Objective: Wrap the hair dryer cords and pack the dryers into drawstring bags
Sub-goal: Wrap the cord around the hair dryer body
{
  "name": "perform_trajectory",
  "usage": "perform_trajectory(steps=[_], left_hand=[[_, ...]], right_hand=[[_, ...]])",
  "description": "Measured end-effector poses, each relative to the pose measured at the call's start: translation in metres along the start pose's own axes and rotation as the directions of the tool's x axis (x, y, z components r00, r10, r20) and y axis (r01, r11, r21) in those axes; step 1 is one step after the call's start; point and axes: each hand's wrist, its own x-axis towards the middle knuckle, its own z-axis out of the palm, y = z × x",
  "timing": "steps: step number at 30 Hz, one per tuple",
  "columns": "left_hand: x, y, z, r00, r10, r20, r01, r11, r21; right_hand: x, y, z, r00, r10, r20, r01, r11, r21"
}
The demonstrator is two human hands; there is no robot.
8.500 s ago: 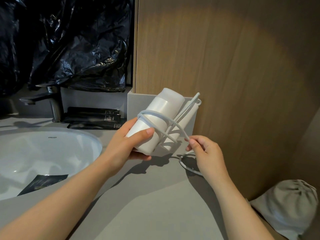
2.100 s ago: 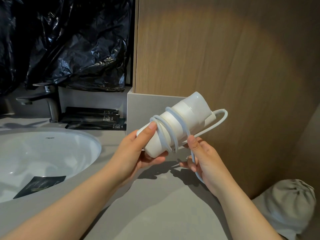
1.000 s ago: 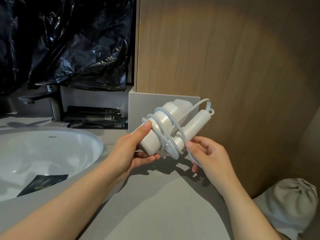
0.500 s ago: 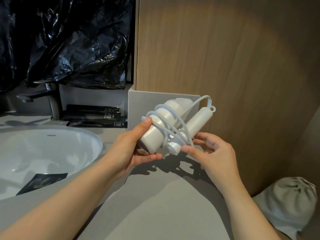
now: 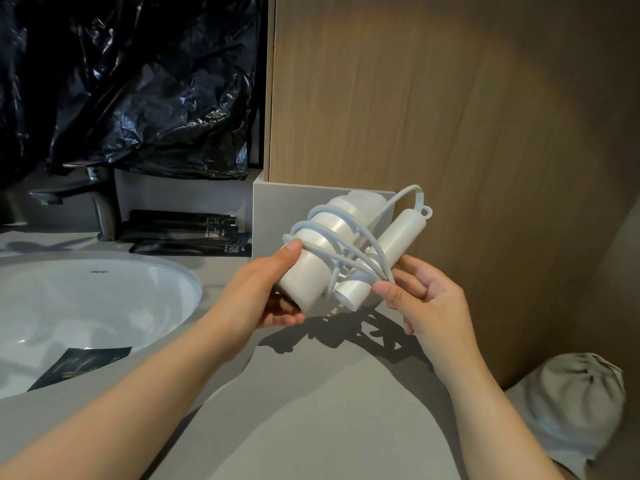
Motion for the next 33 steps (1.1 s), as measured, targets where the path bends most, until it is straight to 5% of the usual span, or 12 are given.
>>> perform_trajectory(steps=[8,18,26,33], left_hand=[[-0.006,-0.007,0.008,0.967,0.228,-0.113,-0.164,0.897,0.41],[-0.001,-0.013,0.001,0.925,0.367,-0.096,-0.264,0.805,0.531],[0.004,-0.012,0.002,0.98,0.167,-0.107,-0.148,0.975,0.168],[0.0,-0.008,0.004,0.962,0.26,-0.086,-0.212,0.907,0.363]], right_hand=[[0.0,0.003,0.002,0.998,-0.028,-0.058,0.027,0.999,-0.018],[-0.003,-0.001,0.006,0.992,-0.036,-0.122,0.034,0.999,-0.019],[-0.005,-0.009,0.005,0.996,-0.048,-0.075,0.053,0.996,0.07],[-0.002,-0.007,0.001,0.999,0.017,-0.035,-0.011,0.987,0.159]])
